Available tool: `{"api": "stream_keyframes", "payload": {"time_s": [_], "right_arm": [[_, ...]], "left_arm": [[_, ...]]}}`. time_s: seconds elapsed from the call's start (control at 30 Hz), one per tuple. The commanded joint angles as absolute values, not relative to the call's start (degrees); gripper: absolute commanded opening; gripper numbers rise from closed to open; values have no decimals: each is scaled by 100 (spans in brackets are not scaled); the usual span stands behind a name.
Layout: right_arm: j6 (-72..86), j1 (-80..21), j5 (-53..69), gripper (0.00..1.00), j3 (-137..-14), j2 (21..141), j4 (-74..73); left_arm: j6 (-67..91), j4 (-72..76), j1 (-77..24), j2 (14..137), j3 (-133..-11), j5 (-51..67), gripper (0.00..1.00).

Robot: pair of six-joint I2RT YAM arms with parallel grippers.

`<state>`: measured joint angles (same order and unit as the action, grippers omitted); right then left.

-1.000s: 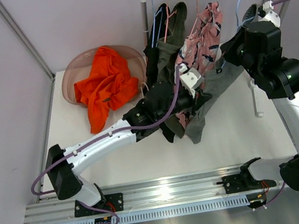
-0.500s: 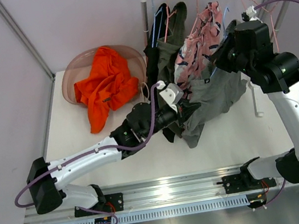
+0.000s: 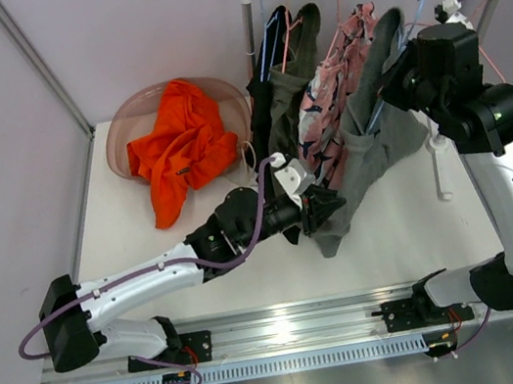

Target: Remove the shorts from the hanger

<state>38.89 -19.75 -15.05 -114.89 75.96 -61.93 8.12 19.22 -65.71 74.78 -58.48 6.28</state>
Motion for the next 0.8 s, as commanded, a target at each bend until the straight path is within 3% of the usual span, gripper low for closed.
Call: {"api": "stream_keyframes", "payload": {"time_s": [0.0,0.1,0.23,0.3,0.33,0.37,0.4,0.43,0.77], "right_arm": [[3568,-1863,-2039,0,-11901,7506,-5229],[3595,-1872,-2030,0,-11848,7453,-5238],[3708,-1863,-1986,0,-11594,7269,-5186],[3744,-1863,-1934,0,-11488,7155,-5142],[3753,-1863,-1916,0,-11444,7128,-5133],[3753,-1855,-1899,0,-11426,7119,-5133],[3753,-1863,-1890,0,-11426,7128,-5176],[3762,-1863,-1890,0,-11434,7119,-5185],[3788,-1872,-1767,0,-11364,7058,-5168]], "left_arm": [[1019,1573,-6653,7391,-5651,1011,26],[1046,1599,-6662,7488,-5660,871,10],[985,1705,-6653,7751,-5748,721,10],[941,1626,-6662,7848,-5967,642,28],[932,1626,-6662,7866,-5994,563,57],[897,1635,-6653,7858,-6038,502,71],[879,1643,-6662,7849,-6038,457,96],[853,1626,-6662,7840,-6099,361,99],[624,1661,-6662,8164,-6555,220,99]]}}
